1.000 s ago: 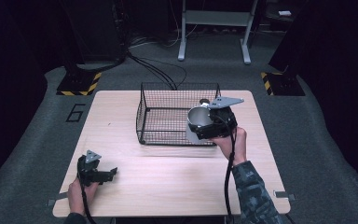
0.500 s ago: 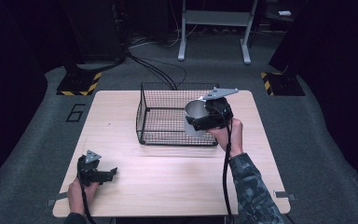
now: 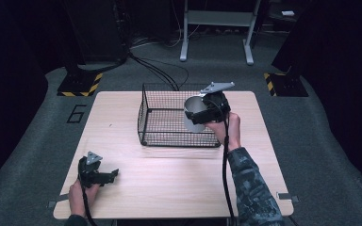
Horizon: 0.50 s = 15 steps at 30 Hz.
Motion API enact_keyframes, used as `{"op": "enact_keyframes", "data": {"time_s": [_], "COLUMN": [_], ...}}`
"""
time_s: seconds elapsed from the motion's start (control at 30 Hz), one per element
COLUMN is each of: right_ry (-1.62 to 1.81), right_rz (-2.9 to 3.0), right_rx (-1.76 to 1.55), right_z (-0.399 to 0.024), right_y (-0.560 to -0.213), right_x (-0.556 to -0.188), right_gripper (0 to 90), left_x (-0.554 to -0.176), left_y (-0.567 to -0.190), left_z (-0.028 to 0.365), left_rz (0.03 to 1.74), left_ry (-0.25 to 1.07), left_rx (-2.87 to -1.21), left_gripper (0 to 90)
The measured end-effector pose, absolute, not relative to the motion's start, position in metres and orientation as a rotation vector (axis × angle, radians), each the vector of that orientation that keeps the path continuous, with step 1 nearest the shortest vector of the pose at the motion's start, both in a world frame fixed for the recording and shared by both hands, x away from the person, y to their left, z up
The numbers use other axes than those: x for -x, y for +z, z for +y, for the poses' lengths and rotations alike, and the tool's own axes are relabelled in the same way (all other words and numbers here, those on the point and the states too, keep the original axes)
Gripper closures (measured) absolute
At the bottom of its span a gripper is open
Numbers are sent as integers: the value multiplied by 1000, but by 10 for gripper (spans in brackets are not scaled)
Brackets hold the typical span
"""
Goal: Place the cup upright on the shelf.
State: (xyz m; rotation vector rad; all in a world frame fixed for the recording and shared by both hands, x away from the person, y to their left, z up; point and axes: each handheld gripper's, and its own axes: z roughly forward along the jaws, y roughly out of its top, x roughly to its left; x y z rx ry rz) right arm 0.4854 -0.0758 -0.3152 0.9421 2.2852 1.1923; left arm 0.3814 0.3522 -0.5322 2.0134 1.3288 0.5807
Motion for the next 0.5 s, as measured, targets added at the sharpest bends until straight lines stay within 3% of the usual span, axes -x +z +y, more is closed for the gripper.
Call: {"op": "enact_keyframes", "data": {"time_s": [0.5], "right_ry": [1161], "right_rz": [2299], "right_rx": [-989], "right_z": [-67], "right_y": [-324], "right_x": [-514], "right_gripper": [60], "left_x": [-381], "left_y": [-532], "left_z": [352], "left_rz": [1334], "left_ry": [573], "left_rx": [-2008], "left_gripper": [0]}}
